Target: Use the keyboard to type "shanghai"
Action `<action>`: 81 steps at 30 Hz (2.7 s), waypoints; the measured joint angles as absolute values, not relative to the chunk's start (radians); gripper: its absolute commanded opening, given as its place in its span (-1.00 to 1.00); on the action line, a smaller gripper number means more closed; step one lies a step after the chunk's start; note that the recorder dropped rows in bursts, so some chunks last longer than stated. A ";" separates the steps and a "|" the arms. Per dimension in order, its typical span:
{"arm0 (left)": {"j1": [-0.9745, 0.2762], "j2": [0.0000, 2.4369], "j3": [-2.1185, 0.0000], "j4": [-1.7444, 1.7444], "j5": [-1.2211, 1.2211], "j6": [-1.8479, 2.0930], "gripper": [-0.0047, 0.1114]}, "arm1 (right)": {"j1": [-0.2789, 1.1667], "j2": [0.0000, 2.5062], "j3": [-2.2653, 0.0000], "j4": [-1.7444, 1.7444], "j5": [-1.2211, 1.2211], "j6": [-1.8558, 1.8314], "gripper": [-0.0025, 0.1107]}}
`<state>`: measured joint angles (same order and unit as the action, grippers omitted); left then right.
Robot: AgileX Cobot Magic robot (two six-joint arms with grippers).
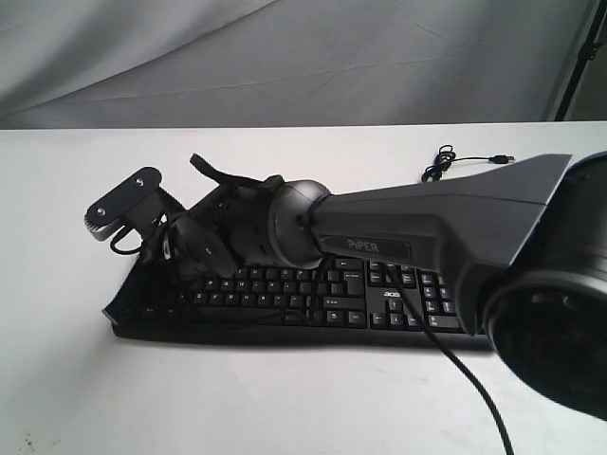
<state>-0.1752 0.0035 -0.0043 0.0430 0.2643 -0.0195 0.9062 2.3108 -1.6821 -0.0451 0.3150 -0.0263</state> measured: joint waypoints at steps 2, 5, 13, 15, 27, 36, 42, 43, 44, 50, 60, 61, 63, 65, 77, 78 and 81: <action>-0.175 0.003 -0.004 0.043 0.264 -0.020 -0.92 | 0.906 2.315 -1.682 -0.045 0.313 -0.026 -0.96; -0.175 0.003 -0.004 0.043 0.264 -0.020 -0.92 | 0.906 2.315 -1.682 -0.045 0.311 -0.026 -0.96; -0.175 0.003 -0.004 0.043 0.264 -0.020 -0.92 | 0.906 2.331 -1.682 -0.045 0.305 -0.026 -0.96; -0.175 0.003 -0.004 0.043 0.264 -0.020 -0.92 | 0.906 2.337 -1.682 -0.045 0.305 -0.026 -0.96; -0.175 0.003 -0.004 0.043 0.264 -0.020 -0.92 | 0.896 2.338 -1.682 -0.045 0.305 -0.026 -0.96; -0.175 0.003 -0.004 0.043 0.264 -0.020 -0.92 | 0.896 2.347 -1.684 -0.045 0.307 -0.032 -0.96; -0.175 0.003 -0.004 0.043 0.264 -0.020 -0.92 | 0.896 2.347 -1.686 -0.045 0.314 -0.033 -0.96; -0.175 0.003 -0.004 0.043 0.264 -0.020 -0.92 | 0.896 2.345 -1.688 -0.045 0.319 -0.033 -0.96; -0.175 0.003 -0.004 0.043 0.264 -0.020 -0.92 | 0.896 2.343 -1.688 -0.047 0.327 -0.033 -0.96; -0.175 0.003 -0.004 0.043 0.264 -0.020 -0.92 | 0.896 2.295 -1.675 -0.083 0.389 -0.034 -0.96; -0.175 0.003 -0.004 0.043 0.264 -0.020 -0.92 | 0.863 2.101 -1.429 -0.103 0.325 -0.025 -0.96; -0.175 0.003 -0.004 0.043 0.264 -0.020 -0.92 | 0.855 2.082 -1.392 -0.103 0.313 -0.023 -0.96; -0.175 0.003 -0.004 0.043 0.264 -0.020 -0.92 | 0.839 2.053 -1.333 -0.098 0.288 -0.023 -0.96; -0.175 0.003 -0.004 0.043 0.264 -0.020 -0.92 | 0.824 2.035 -1.278 -0.086 0.266 -0.023 -0.96; -0.175 0.003 -0.004 0.043 0.264 -0.020 -0.92 | 0.811 2.046 -1.216 -0.073 0.185 -0.021 -0.96; -0.175 0.003 -0.004 0.043 0.264 -0.020 -0.92 | 0.811 2.050 -1.216 -0.071 0.183 -0.021 -0.96; -0.175 0.003 -0.004 0.043 0.264 -0.020 -0.92 | 0.811 2.056 -1.216 -0.071 0.177 -0.021 -0.96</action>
